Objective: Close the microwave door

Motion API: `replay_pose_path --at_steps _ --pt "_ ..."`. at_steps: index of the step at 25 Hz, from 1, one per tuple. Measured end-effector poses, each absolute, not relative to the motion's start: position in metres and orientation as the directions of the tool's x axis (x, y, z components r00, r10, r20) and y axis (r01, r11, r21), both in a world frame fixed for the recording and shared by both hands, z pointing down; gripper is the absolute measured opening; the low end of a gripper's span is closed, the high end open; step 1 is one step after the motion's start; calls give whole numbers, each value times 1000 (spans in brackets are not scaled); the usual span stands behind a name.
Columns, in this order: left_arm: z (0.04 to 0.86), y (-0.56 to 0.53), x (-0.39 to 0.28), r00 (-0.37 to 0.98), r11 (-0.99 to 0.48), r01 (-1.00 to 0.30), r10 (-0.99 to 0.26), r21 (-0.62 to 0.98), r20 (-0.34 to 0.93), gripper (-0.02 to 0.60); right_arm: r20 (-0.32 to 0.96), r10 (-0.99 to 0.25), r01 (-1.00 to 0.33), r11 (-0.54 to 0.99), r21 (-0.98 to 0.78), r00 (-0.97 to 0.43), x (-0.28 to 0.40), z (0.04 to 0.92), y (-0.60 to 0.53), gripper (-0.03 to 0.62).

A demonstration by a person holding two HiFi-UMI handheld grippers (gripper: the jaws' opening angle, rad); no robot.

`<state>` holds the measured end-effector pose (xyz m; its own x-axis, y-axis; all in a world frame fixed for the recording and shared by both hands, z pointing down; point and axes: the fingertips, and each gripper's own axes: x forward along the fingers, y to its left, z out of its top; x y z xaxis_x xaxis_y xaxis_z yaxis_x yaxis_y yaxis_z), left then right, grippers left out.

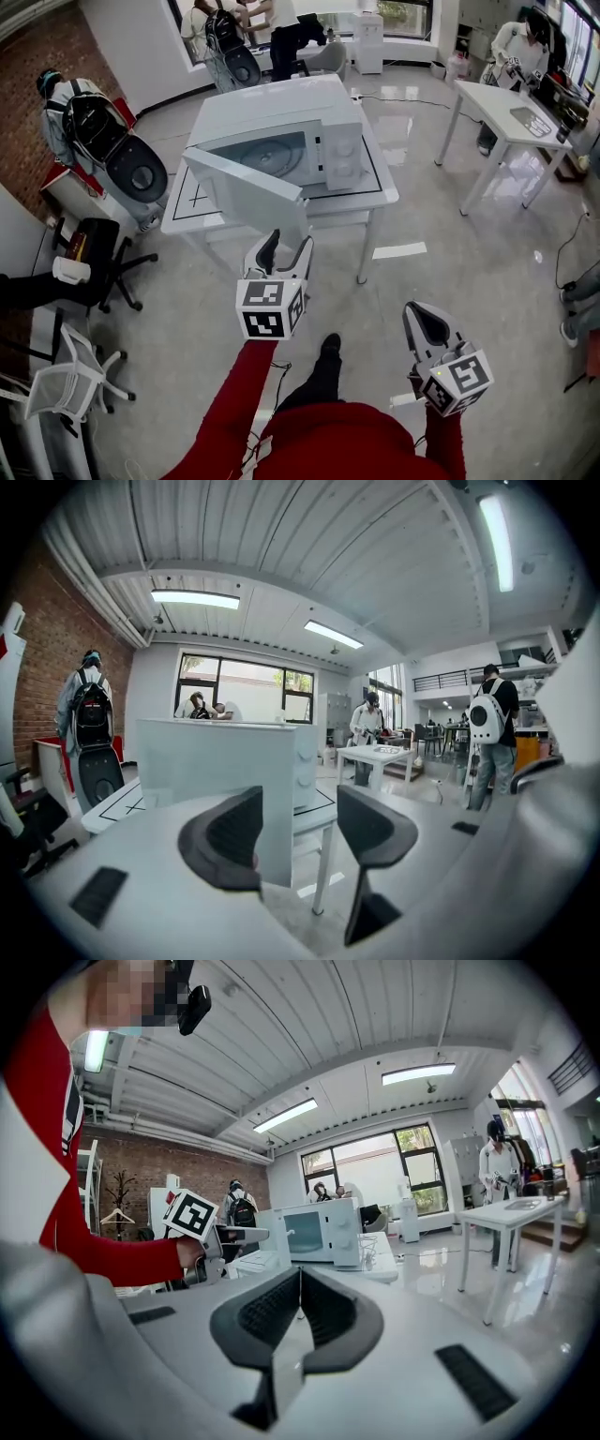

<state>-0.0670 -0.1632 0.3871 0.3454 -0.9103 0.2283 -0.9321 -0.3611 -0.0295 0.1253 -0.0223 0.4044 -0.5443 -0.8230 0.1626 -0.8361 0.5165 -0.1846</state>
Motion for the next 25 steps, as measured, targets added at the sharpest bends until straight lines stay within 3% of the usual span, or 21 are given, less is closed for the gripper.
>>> replay_pose_path --at_steps 7,25 --pt "400 -190 -75 307 -312 -950 -919 20 248 244 205 -832 -854 479 -205 -516 126 407 -75 14" --pt "410 -237 -34 467 -474 -879 -839 48 279 244 265 -824 -864 458 -209 -501 116 417 -148 14"
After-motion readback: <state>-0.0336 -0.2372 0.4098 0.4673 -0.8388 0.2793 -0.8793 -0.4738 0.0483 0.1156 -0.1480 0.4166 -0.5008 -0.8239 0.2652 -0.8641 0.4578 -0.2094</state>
